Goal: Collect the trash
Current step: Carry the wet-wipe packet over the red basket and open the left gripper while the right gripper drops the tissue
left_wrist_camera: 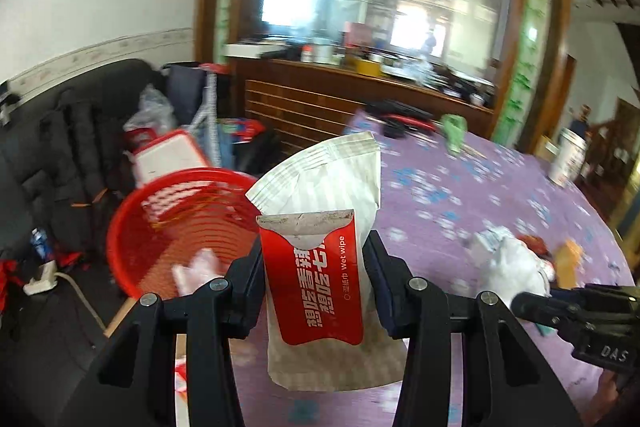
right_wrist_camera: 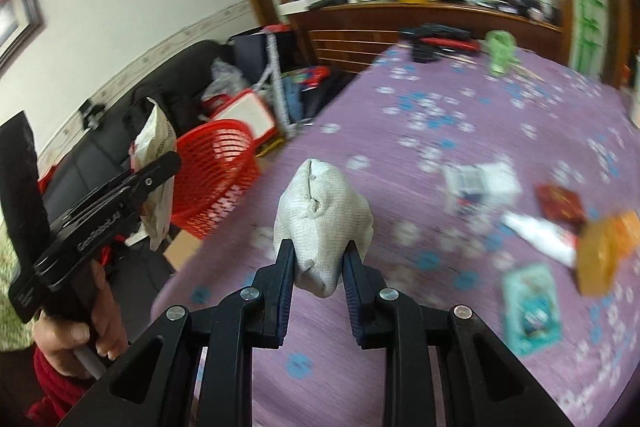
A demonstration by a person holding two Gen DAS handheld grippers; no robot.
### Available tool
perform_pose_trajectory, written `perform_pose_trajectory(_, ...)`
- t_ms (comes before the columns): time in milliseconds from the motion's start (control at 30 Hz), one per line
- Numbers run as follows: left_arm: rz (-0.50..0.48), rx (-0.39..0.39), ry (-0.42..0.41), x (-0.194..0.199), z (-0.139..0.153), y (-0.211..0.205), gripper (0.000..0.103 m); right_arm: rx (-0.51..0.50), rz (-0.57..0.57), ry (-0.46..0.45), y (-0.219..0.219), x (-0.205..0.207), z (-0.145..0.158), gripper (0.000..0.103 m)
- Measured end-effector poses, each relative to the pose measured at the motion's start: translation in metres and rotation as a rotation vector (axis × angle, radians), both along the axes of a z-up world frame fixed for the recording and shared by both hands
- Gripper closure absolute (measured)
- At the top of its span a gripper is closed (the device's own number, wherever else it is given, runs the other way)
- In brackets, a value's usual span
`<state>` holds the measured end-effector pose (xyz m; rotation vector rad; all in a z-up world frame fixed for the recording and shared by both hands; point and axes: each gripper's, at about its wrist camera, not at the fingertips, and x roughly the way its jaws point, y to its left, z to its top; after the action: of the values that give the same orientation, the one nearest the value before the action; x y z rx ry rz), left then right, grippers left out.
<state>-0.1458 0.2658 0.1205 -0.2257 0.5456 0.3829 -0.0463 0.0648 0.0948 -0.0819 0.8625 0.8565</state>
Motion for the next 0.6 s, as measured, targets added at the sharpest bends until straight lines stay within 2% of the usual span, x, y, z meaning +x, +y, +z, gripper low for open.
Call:
perform_pose_trajectory(167, 0.078, -0.025, 0.025, -0.008, -0.007, 0.05, 0.058, 0.017, 0.089, 0.004, 0.053, -0.003, 0.005, 0.078)
perform_pose_trajectory(300, 0.093, -0.052, 0.048, -0.009, -0.014, 0.08, 0.058, 0.044, 0.13, 0.02, 0.095, 0.001, 0.008, 0.078)
perform_pose_trajectory(600, 0.129, -0.082, 0.05, -0.003, -0.025, 0.114, 0.058, 0.062, 0.152, 0.049, 0.173, 0.021, 0.009, 0.074)
